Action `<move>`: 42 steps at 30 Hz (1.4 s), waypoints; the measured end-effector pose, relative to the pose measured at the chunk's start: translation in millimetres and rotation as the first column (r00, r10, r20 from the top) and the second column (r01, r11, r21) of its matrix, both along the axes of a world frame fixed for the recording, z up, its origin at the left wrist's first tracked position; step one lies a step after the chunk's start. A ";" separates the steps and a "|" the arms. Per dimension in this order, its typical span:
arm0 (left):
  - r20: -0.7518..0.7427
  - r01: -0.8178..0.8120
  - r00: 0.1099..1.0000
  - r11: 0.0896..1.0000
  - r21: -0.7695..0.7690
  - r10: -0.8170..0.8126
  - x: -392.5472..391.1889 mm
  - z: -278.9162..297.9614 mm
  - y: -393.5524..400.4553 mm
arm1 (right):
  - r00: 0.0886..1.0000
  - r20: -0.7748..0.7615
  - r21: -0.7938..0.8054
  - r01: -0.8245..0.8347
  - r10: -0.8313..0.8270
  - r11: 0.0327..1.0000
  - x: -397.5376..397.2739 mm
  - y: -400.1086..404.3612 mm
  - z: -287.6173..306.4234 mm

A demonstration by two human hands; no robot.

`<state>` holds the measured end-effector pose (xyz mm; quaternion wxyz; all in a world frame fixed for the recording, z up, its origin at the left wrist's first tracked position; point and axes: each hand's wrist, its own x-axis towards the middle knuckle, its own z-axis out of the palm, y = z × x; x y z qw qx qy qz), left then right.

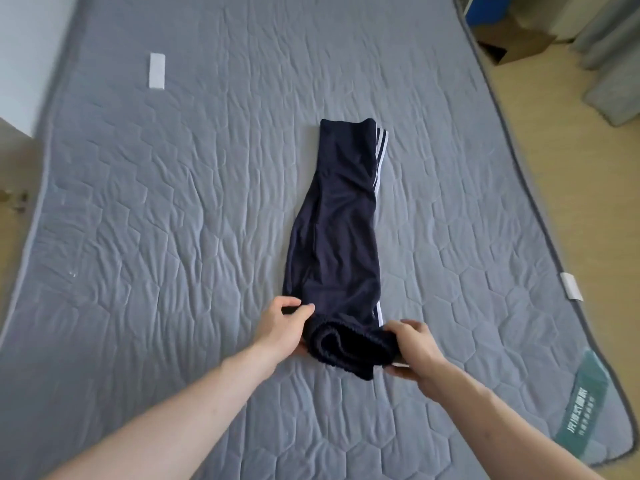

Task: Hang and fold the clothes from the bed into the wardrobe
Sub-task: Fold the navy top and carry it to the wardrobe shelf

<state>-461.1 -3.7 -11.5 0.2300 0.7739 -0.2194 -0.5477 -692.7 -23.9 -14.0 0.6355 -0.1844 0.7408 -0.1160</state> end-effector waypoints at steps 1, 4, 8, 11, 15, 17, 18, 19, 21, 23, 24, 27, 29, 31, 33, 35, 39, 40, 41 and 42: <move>-0.016 -0.023 1.000 0.999 -0.036 0.022 2.0 4.1 -21.3 | 1.000 0.012 -0.018 0.020 -0.020 1.000 2.3 -21.1 5.4; -0.091 -0.097 0.992 0.992 -0.077 0.090 6.3 8.8 -76.6 | 0.995 0.054 -0.069 0.083 -0.079 0.994 12.0 -76.1 15.2; -0.038 -0.120 0.992 0.991 -0.063 0.117 9.9 -16.9 -109.7 | 0.997 0.033 -0.162 0.069 -0.064 0.984 26.5 -118.9 2.4; 0.103 -0.070 0.992 0.997 0.009 0.069 15.8 -52.7 -105.2 | 0.980 -0.179 -0.183 -0.122 0.089 0.976 31.7 -119.4 -33.3; 0.174 0.063 0.980 0.984 0.169 -0.093 24.2 -95.3 -78.6 | 0.883 -0.375 -0.100 -0.340 0.281 0.935 29.5 -94.3 -79.8; 0.115 0.095 0.986 0.968 0.231 -0.124 25.1 -111.2 -64.3 | 0.902 -0.343 -0.068 -0.304 0.264 0.950 29.0 -82.2 -100.1; 0.091 0.103 0.987 0.964 0.247 -0.129 25.2 -118.6 -59.2 | 0.912 -0.325 -0.055 -0.281 0.249 0.958 29.7 -77.9 -109.9; 0.074 0.103 0.989 0.962 0.251 -0.126 25.4 -125.0 -56.0 | 0.921 -0.310 -0.050 -0.264 0.236 0.963 31.4 -74.7 -117.6; 0.052 0.079 0.994 0.967 0.244 -0.094 26.1 -134.0 -53.6 | 0.929 -0.306 -0.070 -0.240 0.208 0.968 33.4 -71.3 -131.0; 0.035 0.059 0.997 0.971 0.231 -0.069 27.6 -139.0 -54.3 | 0.932 -0.315 -0.090 -0.218 0.180 0.972 32.4 -71.1 -138.7; 0.025 0.060 0.997 0.973 0.225 -0.068 28.0 -141.5 -54.7 | 0.936 -0.308 -0.090 -0.207 0.171 0.974 31.0 -71.0 -141.1; 0.027 0.105 0.993 0.972 0.212 -0.113 26.9 -139.9 -53.9 | 0.949 -0.257 -0.057 -0.202 0.181 0.978 26.6 -66.0 -140.9; 0.066 0.142 0.985 0.965 0.221 -0.160 26.1 -132.5 -49.8 | 0.953 -0.245 -0.054 -0.197 0.178 0.979 24.6 -57.6 -136.0; 0.090 0.193 0.971 0.945 0.264 -0.223 27.9 -120.7 -40.6 | 0.950 -0.237 -0.030 -0.218 0.205 0.976 22.6 -45.8 -127.8; 0.073 0.271 0.948 0.905 0.327 -0.310 29.7 -107.0 -27.2 | 0.935 -0.237 0.023 -0.266 0.264 0.964 19.1 -29.7 -118.5; 0.022 0.356 0.918 0.850 0.388 -0.395 30.4 -94.9 -9.6 | 0.920 -0.225 0.097 -0.305 0.319 0.947 14.2 -11.1 -105.8; -0.069 0.480 0.853 0.726 0.491 -0.517 29.1 -68.8 32.1 | 0.907 -0.138 0.241 -0.358 0.397 0.902 4.5 27.7 -71.2; -0.089 0.499 0.840 0.698 0.513 -0.535 28.5 -64.2 43.2 | 0.903 -0.111 0.273 -0.374 0.415 0.886 2.8 39.2 -62.3; -0.111 0.529 0.817 0.656 0.539 -0.566 27.2 -57.6 53.9 | 0.898 -0.083 0.310 -0.389 0.432 0.868 1.2 51.1 -52.4; -0.147 0.576 0.777 0.597 0.558 -0.612 26.2 -49.3 62.9 | 0.890 -0.054 0.353 -0.408 0.454 0.842 -0.2 61.3 -42.3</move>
